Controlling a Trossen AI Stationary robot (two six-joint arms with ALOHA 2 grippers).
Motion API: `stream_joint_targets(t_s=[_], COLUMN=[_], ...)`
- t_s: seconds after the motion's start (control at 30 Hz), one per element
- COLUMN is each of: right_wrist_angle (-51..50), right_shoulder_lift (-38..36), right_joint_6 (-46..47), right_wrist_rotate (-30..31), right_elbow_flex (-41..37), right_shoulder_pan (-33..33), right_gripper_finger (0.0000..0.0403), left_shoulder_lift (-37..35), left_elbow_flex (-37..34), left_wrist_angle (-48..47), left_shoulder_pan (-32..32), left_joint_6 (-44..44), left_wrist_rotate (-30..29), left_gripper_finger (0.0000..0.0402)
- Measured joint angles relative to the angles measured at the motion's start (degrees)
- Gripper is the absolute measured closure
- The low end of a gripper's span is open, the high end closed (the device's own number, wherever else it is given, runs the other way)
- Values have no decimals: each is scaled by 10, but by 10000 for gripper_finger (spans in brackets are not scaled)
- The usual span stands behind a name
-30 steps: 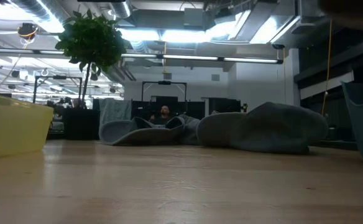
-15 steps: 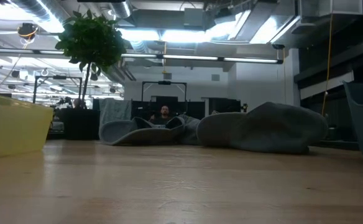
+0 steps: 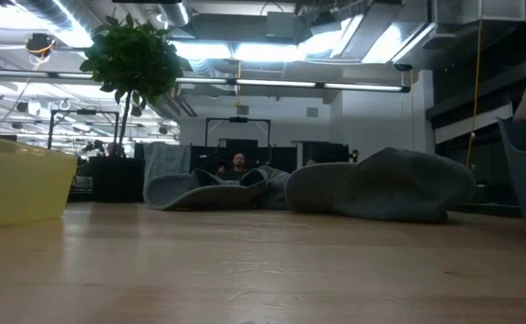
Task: Pick & Place hat
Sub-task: Put the left brown cap into the blue bin, then put the brown cap into the blue bin
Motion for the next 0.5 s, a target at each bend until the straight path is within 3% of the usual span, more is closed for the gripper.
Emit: stream_joint_targets(t_s=[0.33,0.5], right_wrist_angle=[-1,0], right_shoulder_lift=[-1,-1], right_joint_6=[-38,-90], right_wrist_rotate=[3,97], right_elbow_flex=[2,15], right_shoulder_pan=[-7,-35], right_gripper_finger=[188,174], left_shoulder_lift=[0,0], left_elbow_flex=[0,0], left_wrist_angle=[0,0], left_shoulder_pan=[0,0], left_joint_6=[0,0], left_wrist_rotate=[-3,-3], left_gripper_finger=[260,260])
